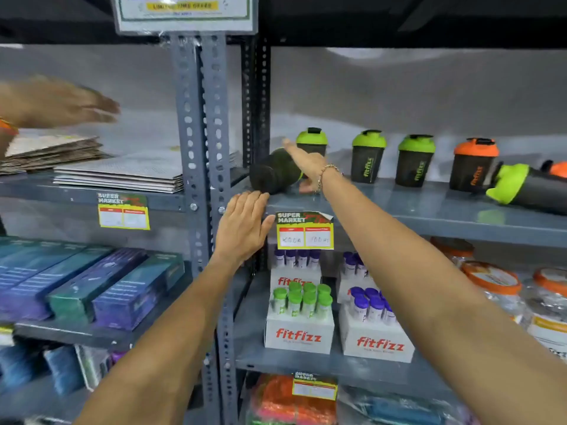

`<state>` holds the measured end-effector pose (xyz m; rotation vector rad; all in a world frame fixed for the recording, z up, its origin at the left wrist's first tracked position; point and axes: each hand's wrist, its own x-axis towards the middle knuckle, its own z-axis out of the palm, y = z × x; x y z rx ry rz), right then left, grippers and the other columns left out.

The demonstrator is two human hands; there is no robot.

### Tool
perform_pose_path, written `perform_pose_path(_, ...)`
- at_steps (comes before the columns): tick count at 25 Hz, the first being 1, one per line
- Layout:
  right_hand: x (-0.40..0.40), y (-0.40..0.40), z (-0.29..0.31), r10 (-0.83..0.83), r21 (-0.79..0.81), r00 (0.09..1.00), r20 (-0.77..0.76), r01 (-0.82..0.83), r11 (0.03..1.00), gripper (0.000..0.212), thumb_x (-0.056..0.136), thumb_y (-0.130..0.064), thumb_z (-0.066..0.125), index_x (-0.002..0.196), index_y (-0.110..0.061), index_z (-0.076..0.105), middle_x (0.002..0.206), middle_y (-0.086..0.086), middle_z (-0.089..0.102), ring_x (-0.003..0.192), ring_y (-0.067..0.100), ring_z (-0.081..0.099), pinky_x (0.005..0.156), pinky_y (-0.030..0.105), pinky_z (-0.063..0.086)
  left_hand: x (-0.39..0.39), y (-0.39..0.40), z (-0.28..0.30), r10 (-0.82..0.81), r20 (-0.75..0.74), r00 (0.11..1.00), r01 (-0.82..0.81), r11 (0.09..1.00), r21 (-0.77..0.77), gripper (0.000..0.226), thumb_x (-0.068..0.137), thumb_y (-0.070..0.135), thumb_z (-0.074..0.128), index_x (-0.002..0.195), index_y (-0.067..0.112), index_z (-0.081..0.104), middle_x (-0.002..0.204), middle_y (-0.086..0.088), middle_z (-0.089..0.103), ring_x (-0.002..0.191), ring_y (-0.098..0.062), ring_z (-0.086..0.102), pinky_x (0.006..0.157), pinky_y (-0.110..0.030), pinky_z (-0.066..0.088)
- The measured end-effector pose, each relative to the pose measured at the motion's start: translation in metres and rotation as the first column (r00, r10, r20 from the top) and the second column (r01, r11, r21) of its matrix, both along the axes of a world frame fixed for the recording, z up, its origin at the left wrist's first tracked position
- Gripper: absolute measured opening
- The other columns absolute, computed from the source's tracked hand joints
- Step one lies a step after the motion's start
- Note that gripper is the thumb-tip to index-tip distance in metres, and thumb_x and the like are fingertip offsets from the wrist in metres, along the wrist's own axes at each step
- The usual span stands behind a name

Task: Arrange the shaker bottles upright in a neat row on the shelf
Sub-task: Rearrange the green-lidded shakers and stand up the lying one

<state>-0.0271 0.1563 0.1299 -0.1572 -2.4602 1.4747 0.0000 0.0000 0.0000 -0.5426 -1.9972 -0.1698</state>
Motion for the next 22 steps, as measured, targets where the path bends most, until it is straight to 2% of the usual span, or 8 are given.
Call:
perform_pose_path(2, -0.004, -0.008, 0.001, -0.063, 0.138, 0.995, 0.077, 0.052, 0.989, 0.116, 0.07, -0.086, 0.041, 0.151, -0.004, 0.024, 0.158, 0.017, 0.026, 0.142, 0.035, 0.033, 0.114, 0.046, 0.034, -0.004, -0.002, 0.0, 0.036, -0.036, 0.999, -0.038, 0.998, -0.05, 0.049, 0.095, 0.035, 0.034, 0.117, 0.0, 0.061, 0.113, -0.017, 0.065, 0.1, -0.035, 0.061, 0.093, -0.044, 0.045)
perform_pose_path(5, -0.016, -0.014, 0.002, -0.066, 0.118, 0.987, 0.146, 0.049, 0.992, 0.127, 0.063, -0.088, 0.048, 0.153, -0.005, 0.013, 0.161, 0.018, 0.015, 0.145, 0.035, 0.027, 0.117, 0.045, 0.029, -0.009, -0.001, -0.004, 0.034, -0.114, 0.993, -0.041, 0.998, -0.057, 0.048, 0.095, 0.035, 0.035, 0.116, 0.001, 0.061, 0.112, -0.017, 0.065, 0.099, -0.035, 0.061, 0.091, -0.044, 0.048)
perform_pose_path(8, -0.028, -0.017, 0.003, -0.036, -0.004, 0.982, 0.183, 0.037, 0.999, 0.125, 0.055, -0.078, 0.063, 0.15, -0.008, 0.022, 0.155, 0.016, 0.032, 0.136, 0.035, 0.042, 0.111, 0.046, 0.039, -0.01, -0.003, -0.004, 0.041, -0.131, 0.991, -0.05, 0.996, -0.07, 0.05, 0.098, 0.037, 0.029, 0.115, 0.001, 0.06, 0.112, -0.016, 0.064, 0.097, -0.035, 0.06, 0.092, -0.041, 0.04)
perform_pose_path(11, -0.028, -0.018, -0.001, -0.041, -0.158, 0.994, 0.1, 0.057, 0.986, 0.117, 0.051, -0.064, 0.07, 0.145, -0.007, 0.03, 0.134, 0.012, 0.053, 0.116, 0.03, 0.057, 0.095, 0.043, 0.053, -0.01, -0.001, -0.005, 0.039, -0.145, 0.989, -0.049, 0.997, -0.064, 0.053, 0.1, 0.038, 0.023, 0.113, 0.002, 0.06, 0.109, -0.015, 0.064, 0.095, -0.034, 0.06, 0.091, -0.039, 0.036)
perform_pose_path(14, -0.025, -0.011, -0.004, -0.013, -0.164, 1.0, -0.02, 0.01, 0.986, 0.115, 0.065, -0.062, 0.069, 0.144, 0.002, 0.015, 0.115, 0.01, 0.059, 0.101, 0.027, 0.061, 0.091, 0.041, 0.055, -0.011, -0.002, -0.005, 0.021, -0.161, 0.987, -0.028, 0.999, -0.037, 0.05, 0.1, 0.038, 0.026, 0.11, 0.002, 0.059, 0.107, -0.014, 0.064, 0.094, -0.033, 0.059, 0.091, -0.038, 0.036)
perform_pose_path(17, -0.016, 0.006, -0.008, 0.03, -0.176, 0.993, -0.118, -0.051, 0.983, 0.127, 0.067, -0.059, 0.071, 0.149, 0.0, -0.006, 0.135, 0.014, 0.057, 0.118, 0.028, 0.058, 0.101, 0.044, 0.05, -0.01, 0.0, -0.006, 0.023, -0.12, 0.992, -0.025, 0.999, -0.021, 0.047, 0.099, 0.037, 0.03, 0.11, 0.002, 0.059, 0.108, -0.014, 0.064, 0.097, -0.033, 0.059, 0.092, -0.039, 0.036)
perform_pose_path(19, -0.009, 0.019, -0.012, 0.113, -0.177, 0.981, -0.156, -0.14, 0.974, 0.136, 0.073, -0.048, 0.076, 0.145, -0.004, -0.03, 0.153, 0.016, 0.036, 0.136, 0.028, 0.044, 0.111, 0.047, 0.04, -0.008, 0.001, -0.007, 0.026, -0.09, 0.996, -0.028, 1.0, -0.013, 0.045, 0.098, 0.036, 0.032, 0.11, 0.003, 0.06, 0.109, -0.014, 0.064, 0.099, -0.033, 0.06, 0.094, -0.039, 0.036)
perform_pose_path(22, -0.005, 0.037, -0.021, 0.17, -0.152, 0.97, -0.171, -0.197, 0.969, 0.134, 0.076, -0.025, 0.08, 0.143, -0.008, -0.034, 0.157, 0.017, 0.03, 0.141, 0.026, 0.038, 0.118, 0.045, 0.03, -0.007, 0.001, -0.006, 0.027, -0.081, 0.996, -0.027, 1.0, 0.003, 0.045, 0.097, 0.036, 0.033, 0.11, 0.002, 0.06, 0.109, -0.015, 0.065, 0.099, -0.033, 0.06, 0.094, -0.04, 0.037)
